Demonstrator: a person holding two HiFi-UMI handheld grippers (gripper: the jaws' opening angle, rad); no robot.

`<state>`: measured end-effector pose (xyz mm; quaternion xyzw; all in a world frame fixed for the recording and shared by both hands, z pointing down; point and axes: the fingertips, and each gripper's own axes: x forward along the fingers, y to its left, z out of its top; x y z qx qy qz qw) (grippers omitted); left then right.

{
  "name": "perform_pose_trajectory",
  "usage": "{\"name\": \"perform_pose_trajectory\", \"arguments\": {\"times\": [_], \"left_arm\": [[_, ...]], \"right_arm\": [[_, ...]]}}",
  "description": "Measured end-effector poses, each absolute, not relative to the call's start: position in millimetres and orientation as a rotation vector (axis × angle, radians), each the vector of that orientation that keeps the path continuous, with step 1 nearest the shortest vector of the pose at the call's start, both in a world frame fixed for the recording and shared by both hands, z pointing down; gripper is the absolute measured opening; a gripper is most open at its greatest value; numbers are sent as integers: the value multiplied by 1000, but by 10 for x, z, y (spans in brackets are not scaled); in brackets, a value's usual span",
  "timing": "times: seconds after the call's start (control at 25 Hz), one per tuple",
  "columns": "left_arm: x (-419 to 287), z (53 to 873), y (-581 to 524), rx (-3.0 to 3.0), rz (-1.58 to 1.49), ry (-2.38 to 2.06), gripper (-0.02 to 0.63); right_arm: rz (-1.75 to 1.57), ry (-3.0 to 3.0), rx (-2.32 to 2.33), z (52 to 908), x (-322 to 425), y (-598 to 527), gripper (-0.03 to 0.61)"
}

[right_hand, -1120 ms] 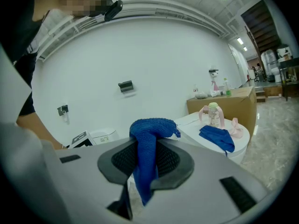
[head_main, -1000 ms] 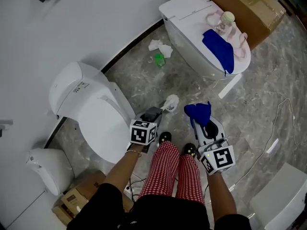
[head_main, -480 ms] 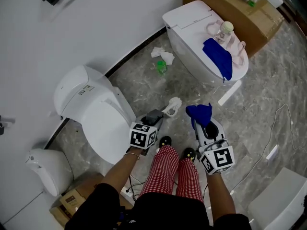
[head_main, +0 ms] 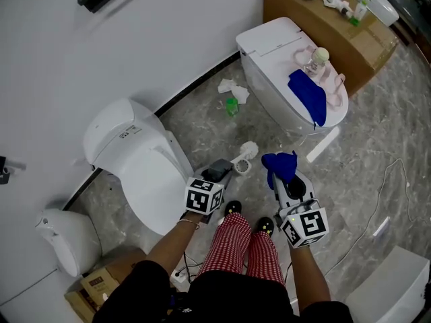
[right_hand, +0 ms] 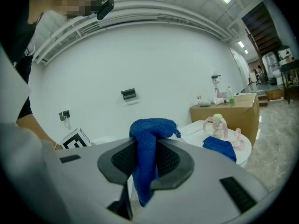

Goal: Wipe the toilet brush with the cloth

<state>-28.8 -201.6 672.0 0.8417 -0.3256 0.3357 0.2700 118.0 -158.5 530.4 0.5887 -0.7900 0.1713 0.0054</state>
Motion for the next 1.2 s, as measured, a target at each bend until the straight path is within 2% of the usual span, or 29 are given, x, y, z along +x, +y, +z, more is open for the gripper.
{"name": "perform_pose_trajectory", "arguments": {"times": [1.2], "left_arm": [[3, 5299, -2129, 2497, 719, -850, 176]], "right_arm": [[396, -2553, 1849, 4484, 1283, -1519, 77]]}}
